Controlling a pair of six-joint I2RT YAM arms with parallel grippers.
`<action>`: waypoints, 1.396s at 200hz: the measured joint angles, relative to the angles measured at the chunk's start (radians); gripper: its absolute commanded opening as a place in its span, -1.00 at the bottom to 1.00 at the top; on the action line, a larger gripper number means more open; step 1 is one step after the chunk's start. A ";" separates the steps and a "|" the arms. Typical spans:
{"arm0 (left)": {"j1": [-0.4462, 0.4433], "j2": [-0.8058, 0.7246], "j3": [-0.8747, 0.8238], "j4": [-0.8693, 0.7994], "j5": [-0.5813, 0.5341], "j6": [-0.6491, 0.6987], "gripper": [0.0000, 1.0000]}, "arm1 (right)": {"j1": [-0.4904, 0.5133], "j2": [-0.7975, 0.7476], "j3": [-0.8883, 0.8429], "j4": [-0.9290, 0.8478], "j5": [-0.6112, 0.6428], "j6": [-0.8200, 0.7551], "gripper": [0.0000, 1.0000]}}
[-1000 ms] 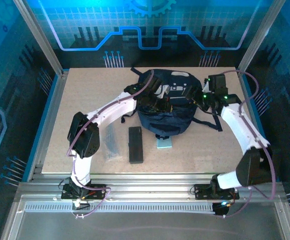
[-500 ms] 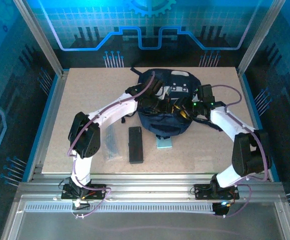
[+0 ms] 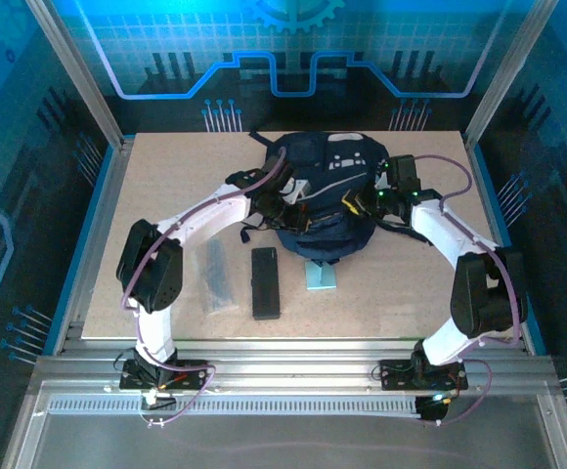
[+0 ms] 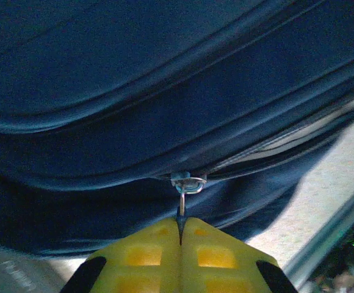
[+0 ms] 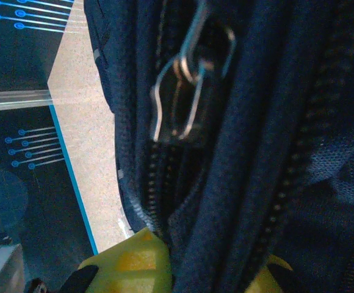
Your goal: Pack books, pencil case, and school supplies into a backpack
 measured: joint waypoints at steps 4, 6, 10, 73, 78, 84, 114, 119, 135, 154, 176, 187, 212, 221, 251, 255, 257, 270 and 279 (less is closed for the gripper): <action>0.004 -0.003 -0.009 -0.001 -0.003 0.008 -1.00 | -0.001 0.003 0.007 -0.010 -0.003 -0.005 -1.00; 0.009 -0.004 -0.014 -0.002 -0.005 0.012 -1.00 | -0.002 0.003 0.010 -0.015 -0.005 -0.010 -1.00; 0.016 -0.005 -0.024 -0.003 -0.006 0.018 -1.00 | -0.002 0.005 0.016 -0.023 -0.007 -0.014 -1.00; 0.209 0.011 -0.047 0.018 -0.079 0.050 -1.00 | -0.019 0.009 0.045 -0.068 -0.092 -0.075 -1.00; 0.217 0.019 -0.037 0.021 -0.082 0.051 -1.00 | -0.019 0.010 0.048 -0.070 -0.097 -0.079 -1.00; 0.222 0.029 -0.024 0.024 -0.089 0.053 -1.00 | -0.019 0.011 0.055 -0.077 -0.102 -0.087 -1.00; 0.225 0.064 0.015 0.063 -0.111 0.071 -1.00 | -0.028 0.020 0.096 -0.106 -0.107 -0.130 -1.00; 0.225 0.065 0.016 0.070 -0.109 0.071 -1.00 | -0.032 0.023 0.103 -0.109 -0.108 -0.137 -1.00; 0.223 0.064 0.017 0.089 -0.108 0.079 -1.00 | -0.042 0.051 0.143 -0.136 -0.118 -0.162 -1.00; 0.211 0.062 0.011 0.131 -0.164 0.108 -1.00 | -0.056 0.116 0.221 -0.165 -0.148 -0.190 -1.00; 0.209 0.062 0.005 0.192 -0.228 0.131 -1.00 | -0.062 0.163 0.282 -0.189 -0.163 -0.238 -1.00; 0.218 0.068 0.011 0.215 -0.246 0.138 -1.00 | -0.062 0.166 0.290 -0.199 -0.163 -0.263 -1.00; 0.256 0.140 0.099 0.244 -0.253 0.154 -1.00 | -0.063 0.165 0.295 -0.219 -0.166 -0.305 -1.00; 0.270 0.169 0.122 0.260 -0.253 0.167 -1.00 | -0.063 0.165 0.295 -0.224 -0.166 -0.317 -1.00; 0.280 0.232 0.166 0.290 -0.266 0.203 -1.00 | -0.063 0.165 0.309 -0.245 -0.166 -0.354 -1.00; 0.281 0.240 0.173 0.293 -0.270 0.205 -1.00 | -0.064 0.165 0.312 -0.248 -0.166 -0.359 -1.00; 0.282 0.243 0.177 0.293 -0.272 0.205 -1.00 | -0.064 0.165 0.313 -0.249 -0.166 -0.361 -1.00; 0.292 0.264 0.208 0.288 -0.273 0.198 -1.00 | -0.065 0.165 0.318 -0.257 -0.166 -0.372 -1.00; 0.300 0.273 0.227 0.277 -0.269 0.190 -0.86 | -0.065 0.166 0.320 -0.256 -0.166 -0.377 -1.00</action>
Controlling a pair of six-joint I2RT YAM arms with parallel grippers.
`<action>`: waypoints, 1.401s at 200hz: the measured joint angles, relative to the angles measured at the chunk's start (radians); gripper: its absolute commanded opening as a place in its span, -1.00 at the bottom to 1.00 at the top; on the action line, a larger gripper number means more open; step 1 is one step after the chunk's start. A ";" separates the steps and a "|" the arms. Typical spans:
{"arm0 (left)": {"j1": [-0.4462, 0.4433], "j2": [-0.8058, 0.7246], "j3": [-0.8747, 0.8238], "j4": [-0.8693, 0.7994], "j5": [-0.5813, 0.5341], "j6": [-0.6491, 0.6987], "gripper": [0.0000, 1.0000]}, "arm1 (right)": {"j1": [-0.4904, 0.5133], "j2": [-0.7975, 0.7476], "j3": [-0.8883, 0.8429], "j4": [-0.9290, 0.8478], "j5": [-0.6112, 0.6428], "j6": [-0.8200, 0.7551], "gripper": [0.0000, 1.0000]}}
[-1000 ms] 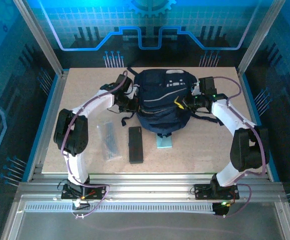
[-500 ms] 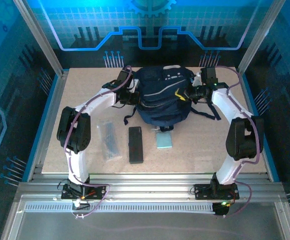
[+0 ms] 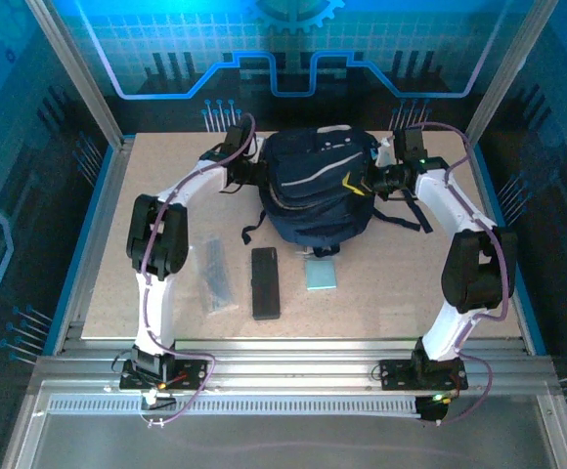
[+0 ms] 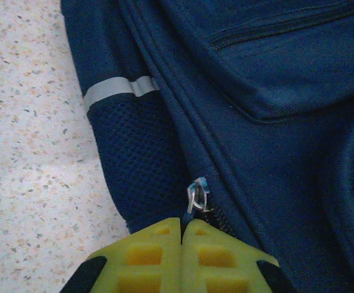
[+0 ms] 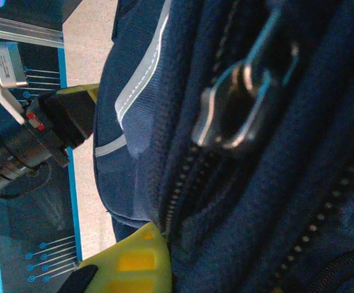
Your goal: Pack books, pencil case, and school supplies into a backpack
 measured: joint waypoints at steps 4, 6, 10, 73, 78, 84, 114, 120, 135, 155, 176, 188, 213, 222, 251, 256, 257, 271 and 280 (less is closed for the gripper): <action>0.003 0.003 0.010 -0.005 0.002 -0.009 -0.76 | 0.000 0.002 0.000 0.002 0.000 -0.001 -1.00; 0.004 0.004 0.013 -0.008 0.002 -0.011 -0.73 | 0.000 0.002 0.000 0.003 0.000 -0.002 -1.00; 0.006 0.008 0.023 -0.013 0.002 -0.019 -0.68 | 0.000 0.003 0.000 0.005 -0.001 -0.003 -1.00; 0.166 0.005 0.038 -0.054 -0.059 -0.203 0.57 | 0.005 0.064 0.083 -0.072 0.032 -0.023 -0.04; 0.168 -0.012 0.013 -0.053 -0.051 -0.214 0.65 | 0.009 0.065 0.089 -0.073 0.038 -0.021 0.13; 0.168 -0.039 -0.025 -0.046 -0.040 -0.230 0.70 | 0.016 0.066 0.094 -0.075 0.045 -0.026 0.29; 0.142 -0.249 -0.267 0.003 0.025 -0.326 0.98 | 0.069 0.056 0.105 -0.116 0.109 -0.044 0.70; 0.137 -0.296 -0.315 0.016 0.037 -0.339 0.98 | 0.082 0.048 0.103 -0.128 0.132 -0.047 0.78; 0.130 -0.417 -0.420 0.049 0.064 -0.377 0.98 | 0.121 0.003 0.082 -0.163 0.191 -0.055 0.87; 0.130 -0.554 -0.547 0.100 0.079 -0.413 0.98 | 0.209 -0.091 0.035 -0.223 0.285 -0.065 1.00; 0.131 -0.656 -0.657 0.129 0.079 -0.437 0.98 | 0.350 -0.179 -0.010 -0.269 0.370 -0.051 1.00; 0.135 -0.689 -0.703 0.136 0.080 -0.439 0.98 | 0.436 -0.205 -0.039 -0.282 0.407 -0.030 1.00; 0.161 -0.736 -0.769 0.141 0.087 -0.442 0.98 | 0.616 -0.172 -0.074 -0.311 0.472 0.034 1.00; 0.176 -0.755 -0.787 0.140 0.090 -0.442 0.98 | 0.679 -0.135 -0.072 -0.314 0.500 0.060 1.00; 0.232 -0.819 -0.830 0.153 0.102 -0.451 0.98 | 0.848 0.040 -0.012 -0.330 0.567 0.130 1.00; 0.240 -0.827 -0.836 0.157 0.107 -0.455 0.98 | 0.870 0.077 0.008 -0.333 0.580 0.142 1.00; 0.242 -0.830 -0.838 0.158 0.108 -0.457 0.98 | 0.873 0.082 0.011 -0.333 0.581 0.143 1.00; 0.260 -0.846 -0.847 0.162 0.119 -0.464 0.98 | 0.906 0.158 0.051 -0.334 0.602 0.173 1.00; 0.267 -0.853 -0.849 0.166 0.122 -0.464 0.98 | 0.916 0.200 0.070 -0.333 0.611 0.193 1.00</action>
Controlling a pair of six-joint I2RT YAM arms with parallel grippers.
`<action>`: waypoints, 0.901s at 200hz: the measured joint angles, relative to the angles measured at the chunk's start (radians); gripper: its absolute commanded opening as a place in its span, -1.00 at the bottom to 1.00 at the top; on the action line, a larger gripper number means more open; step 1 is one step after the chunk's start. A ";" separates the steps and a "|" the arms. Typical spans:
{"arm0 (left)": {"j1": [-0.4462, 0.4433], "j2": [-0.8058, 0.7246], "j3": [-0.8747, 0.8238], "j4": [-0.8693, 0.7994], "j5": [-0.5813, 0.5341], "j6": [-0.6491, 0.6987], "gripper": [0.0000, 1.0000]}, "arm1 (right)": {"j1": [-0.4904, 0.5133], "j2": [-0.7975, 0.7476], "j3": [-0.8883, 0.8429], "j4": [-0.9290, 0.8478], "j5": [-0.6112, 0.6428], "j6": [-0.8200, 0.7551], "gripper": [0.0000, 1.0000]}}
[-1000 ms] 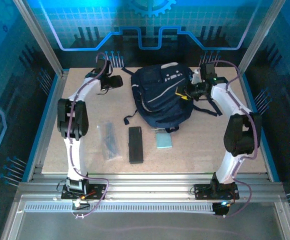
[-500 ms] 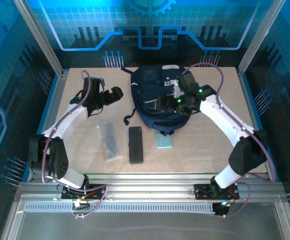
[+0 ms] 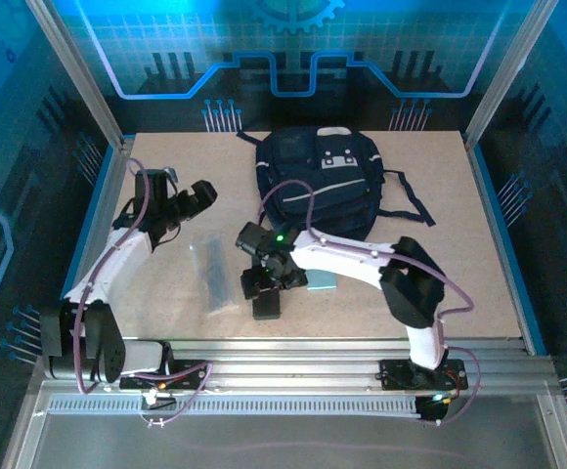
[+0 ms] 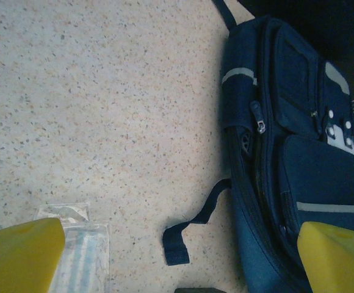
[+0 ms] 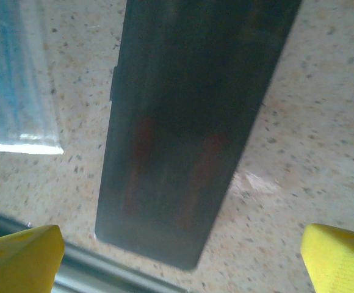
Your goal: Pack books, pencil case, and school supplies into a backpack
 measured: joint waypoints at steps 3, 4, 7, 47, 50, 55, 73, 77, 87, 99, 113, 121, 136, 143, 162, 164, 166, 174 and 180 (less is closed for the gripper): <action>0.002 -0.002 0.000 0.002 0.000 0.000 0.98 | 0.001 0.009 0.004 0.000 0.004 0.005 1.00; 0.002 -0.003 -0.001 0.002 0.000 0.000 0.98 | 0.002 0.011 0.005 0.000 0.005 0.006 1.00; 0.003 -0.005 -0.001 0.002 0.000 0.000 0.98 | 0.002 0.023 0.010 0.000 0.009 0.014 1.00; 0.010 -0.027 -0.001 0.005 0.000 0.000 0.98 | 0.006 0.104 0.039 0.009 0.045 0.075 1.00; 0.010 -0.027 -0.001 0.006 0.000 0.000 0.98 | 0.007 0.108 0.040 0.011 0.046 0.077 1.00; 0.010 -0.027 -0.001 0.007 0.000 0.000 0.98 | 0.008 0.114 0.042 0.015 0.046 0.082 1.00; 0.013 -0.027 -0.001 0.008 0.000 0.000 0.98 | 0.010 0.132 0.044 0.029 0.045 0.094 0.97; 0.014 -0.027 -0.001 0.008 0.000 0.000 0.98 | 0.010 0.136 0.044 0.031 0.046 0.097 0.96; 0.015 -0.027 -0.001 0.009 0.000 0.000 0.98 | 0.010 0.146 0.045 0.035 0.046 0.100 0.89; 0.015 -0.027 -0.001 0.010 0.000 0.000 0.98 | 0.010 0.160 0.048 0.039 0.046 0.109 0.75; 0.015 -0.027 -0.001 0.010 0.000 0.001 0.98 | 0.011 0.165 0.050 0.029 0.058 0.115 0.49; 0.015 -0.027 -0.001 0.010 0.000 0.002 0.98 | 0.011 0.165 0.050 0.031 0.060 0.113 0.36; 0.015 -0.027 -0.001 0.010 0.000 0.004 0.98 | 0.013 0.163 0.050 0.034 0.066 0.116 0.24; 0.015 -0.027 -0.001 0.010 0.000 0.004 0.98 | 0.013 0.161 0.050 0.034 0.068 0.116 0.20; 0.015 -0.027 -0.001 0.010 0.003 0.008 0.98 | 0.008 0.145 0.050 0.037 0.061 0.102 0.13; 0.015 -0.027 -0.001 0.010 0.003 0.008 0.98 | 0.008 0.143 0.049 0.037 0.058 0.099 0.13; 0.015 -0.027 -0.001 0.010 0.005 0.008 0.98 | 0.007 0.138 0.049 0.037 0.054 0.097 0.13; 0.015 -0.027 -0.001 0.010 0.010 0.011 0.98 | 0.001 0.119 0.049 0.038 0.040 0.084 0.12; 0.015 -0.027 -0.001 0.010 0.014 0.012 0.98 | -0.006 0.101 0.049 0.038 0.026 0.072 0.10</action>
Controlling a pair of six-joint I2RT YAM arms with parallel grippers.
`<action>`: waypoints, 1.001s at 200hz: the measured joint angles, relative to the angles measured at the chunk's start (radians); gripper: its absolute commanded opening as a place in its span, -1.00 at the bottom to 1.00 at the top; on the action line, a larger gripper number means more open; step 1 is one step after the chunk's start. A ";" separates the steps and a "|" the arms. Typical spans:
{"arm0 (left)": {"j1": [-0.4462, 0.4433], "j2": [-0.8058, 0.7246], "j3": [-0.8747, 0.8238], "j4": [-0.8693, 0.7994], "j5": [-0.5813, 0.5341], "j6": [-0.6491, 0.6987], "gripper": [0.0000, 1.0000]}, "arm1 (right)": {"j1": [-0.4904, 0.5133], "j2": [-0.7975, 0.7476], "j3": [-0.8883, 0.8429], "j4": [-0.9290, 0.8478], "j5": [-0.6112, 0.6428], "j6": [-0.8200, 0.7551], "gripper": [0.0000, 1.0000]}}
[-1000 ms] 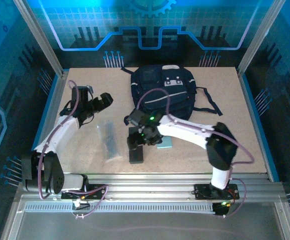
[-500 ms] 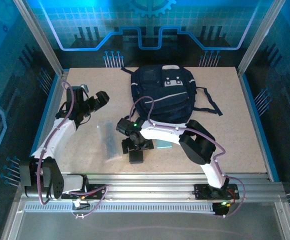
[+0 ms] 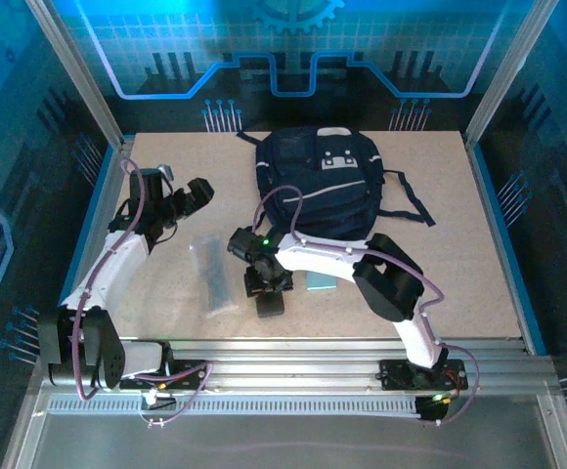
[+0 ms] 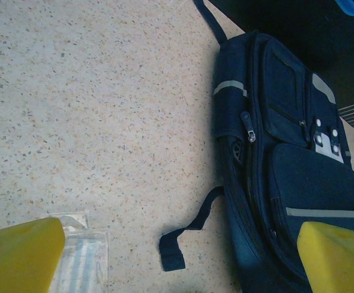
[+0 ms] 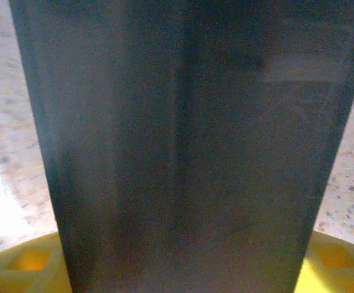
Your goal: Pack books, pencil case, and school supplies into a backpack
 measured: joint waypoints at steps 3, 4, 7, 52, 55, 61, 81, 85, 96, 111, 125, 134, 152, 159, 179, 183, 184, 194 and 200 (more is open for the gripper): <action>-0.002 0.000 0.000 0.000 0.003 0.002 0.98 | -0.005 -0.011 0.000 0.001 -0.008 -0.007 0.10; -0.002 0.000 0.000 0.000 0.003 0.002 0.98 | -0.007 -0.017 0.000 0.001 -0.013 -0.011 0.10; -0.002 0.001 0.000 0.000 0.005 0.006 0.98 | -0.013 -0.029 0.000 0.002 -0.021 -0.019 0.09; -0.107 0.031 0.034 -0.024 -0.008 0.060 0.95 | -0.182 -0.194 0.029 0.001 -0.176 -0.169 0.05; -0.119 0.035 0.040 -0.026 -0.008 0.067 0.95 | -0.201 -0.204 0.032 0.000 -0.185 -0.180 0.05; -0.146 0.042 0.055 -0.030 -0.014 0.077 0.95 | -0.237 -0.222 0.035 -0.003 -0.199 -0.201 0.05; -0.239 0.073 0.106 -0.031 -0.033 0.121 0.93 | -0.369 -0.279 0.035 -0.021 -0.240 -0.269 0.05; -0.257 0.080 0.116 -0.030 -0.034 0.130 0.92 | -0.402 -0.290 0.035 -0.026 -0.249 -0.284 0.05; -0.304 0.106 0.145 -0.029 -0.034 0.158 0.91 | -0.489 -0.319 0.034 -0.039 -0.262 -0.318 0.05; -0.360 0.151 0.191 -0.031 -0.042 0.205 0.89 | -0.607 -0.358 0.017 -0.045 -0.275 -0.359 0.05; -0.413 0.214 0.251 -0.035 -0.048 0.254 0.89 | -0.716 -0.403 -0.023 -0.045 -0.287 -0.387 0.05; -0.450 0.263 0.299 -0.041 -0.052 0.288 0.90 | -0.785 -0.432 -0.060 -0.043 -0.297 -0.401 0.05; -0.522 0.365 0.401 -0.069 -0.072 0.362 0.90 | -0.913 -0.475 -0.144 -0.033 -0.327 -0.418 0.05; -0.550 0.408 0.447 -0.086 -0.083 0.391 0.91 | -0.962 -0.488 -0.181 -0.029 -0.336 -0.425 0.05; -0.620 0.526 0.572 -0.136 -0.113 0.465 0.91 | -1.077 -0.509 -0.269 -0.016 -0.366 -0.443 0.05; -0.631 0.550 0.597 -0.145 -0.121 0.478 0.92 | -1.098 -0.512 -0.285 -0.013 -0.370 -0.445 0.05; -0.633 0.555 0.602 -0.146 -0.121 0.481 0.92 | -1.103 -0.512 -0.288 -0.012 -0.371 -0.446 0.05; -0.660 0.616 0.671 -0.174 -0.138 0.518 0.92 | -1.153 -0.521 -0.326 -0.003 -0.382 -0.452 0.05; -0.673 0.651 0.710 -0.190 -0.147 0.535 0.92 | -1.184 -0.528 -0.348 0.005 -0.392 -0.453 0.05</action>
